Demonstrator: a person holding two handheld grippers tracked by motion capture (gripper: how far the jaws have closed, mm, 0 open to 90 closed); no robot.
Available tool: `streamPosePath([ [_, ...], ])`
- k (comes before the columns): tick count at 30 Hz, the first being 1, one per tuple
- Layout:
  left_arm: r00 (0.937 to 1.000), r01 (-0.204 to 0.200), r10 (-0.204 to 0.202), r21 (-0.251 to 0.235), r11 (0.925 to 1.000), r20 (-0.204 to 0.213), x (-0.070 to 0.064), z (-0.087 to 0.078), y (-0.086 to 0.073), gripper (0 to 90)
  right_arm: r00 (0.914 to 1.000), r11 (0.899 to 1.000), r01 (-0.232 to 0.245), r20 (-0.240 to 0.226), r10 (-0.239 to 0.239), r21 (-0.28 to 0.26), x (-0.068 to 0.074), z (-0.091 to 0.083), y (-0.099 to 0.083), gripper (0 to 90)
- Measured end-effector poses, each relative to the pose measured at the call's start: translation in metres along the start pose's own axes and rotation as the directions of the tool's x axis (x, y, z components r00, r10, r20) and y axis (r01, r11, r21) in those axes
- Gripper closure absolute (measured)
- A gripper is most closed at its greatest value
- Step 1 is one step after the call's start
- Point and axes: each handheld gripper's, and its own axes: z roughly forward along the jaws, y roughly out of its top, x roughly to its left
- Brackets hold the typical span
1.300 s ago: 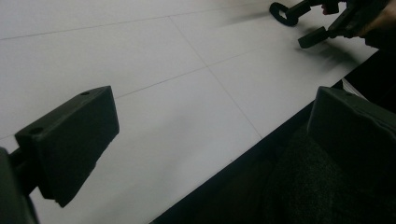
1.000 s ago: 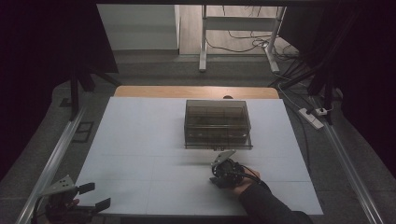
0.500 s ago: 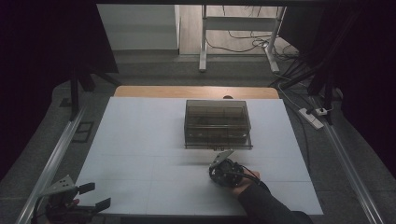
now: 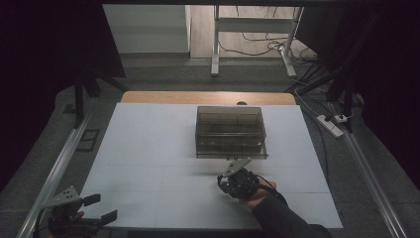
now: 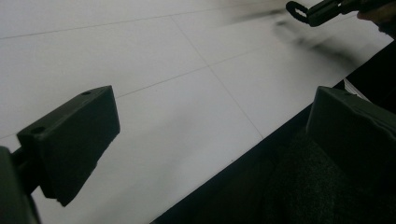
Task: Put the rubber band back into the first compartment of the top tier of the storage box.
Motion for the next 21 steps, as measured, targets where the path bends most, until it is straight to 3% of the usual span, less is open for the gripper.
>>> streamPosePath([
  [8, 1.0, 0.003, -0.003, 0.0, 1.0, -0.002, 0.0, 0.0, 0.0, 1.7, 0.9999, 0.997, -0.01, -0.008, 0.01, -0.07, 0.001, -0.015, 0.005, 85.6],
  [21, 1.0, -0.006, 0.006, 0.005, 1.0, 0.0, 0.0, 0.001, 0.0, 1.8, 0.9993, 0.984, -0.033, -0.025, 0.029, -0.176, 0.002, -0.037, 0.016, 85.6],
])
